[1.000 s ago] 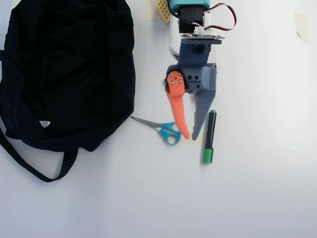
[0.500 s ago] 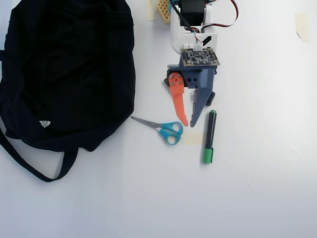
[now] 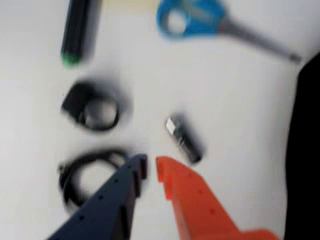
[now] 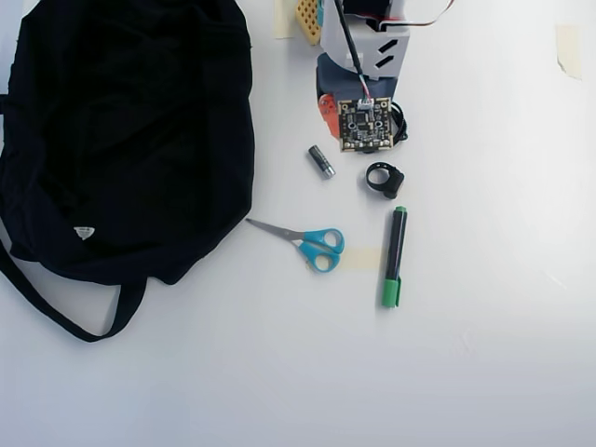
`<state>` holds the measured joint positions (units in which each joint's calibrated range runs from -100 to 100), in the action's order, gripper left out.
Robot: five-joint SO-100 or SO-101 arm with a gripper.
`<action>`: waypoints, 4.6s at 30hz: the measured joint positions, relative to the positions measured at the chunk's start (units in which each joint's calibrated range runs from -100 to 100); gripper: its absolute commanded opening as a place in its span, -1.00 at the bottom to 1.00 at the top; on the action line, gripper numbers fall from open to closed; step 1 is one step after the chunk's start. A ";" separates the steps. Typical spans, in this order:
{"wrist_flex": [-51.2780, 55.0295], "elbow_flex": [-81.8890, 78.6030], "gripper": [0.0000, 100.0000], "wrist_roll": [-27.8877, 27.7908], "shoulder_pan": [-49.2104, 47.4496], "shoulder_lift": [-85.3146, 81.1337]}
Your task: Put the cable into the black bag
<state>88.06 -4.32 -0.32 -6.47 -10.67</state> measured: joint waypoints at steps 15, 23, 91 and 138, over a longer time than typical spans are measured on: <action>8.93 3.07 -0.96 -3.47 -3.82 -0.17; 9.10 3.07 -0.95 -3.61 -3.82 -1.41; -18.72 -41.43 -0.04 8.25 -11.09 -15.03; -42.16 -53.38 0.03 12.70 -12.34 -8.47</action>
<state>45.90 -57.70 12.38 -18.81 -19.14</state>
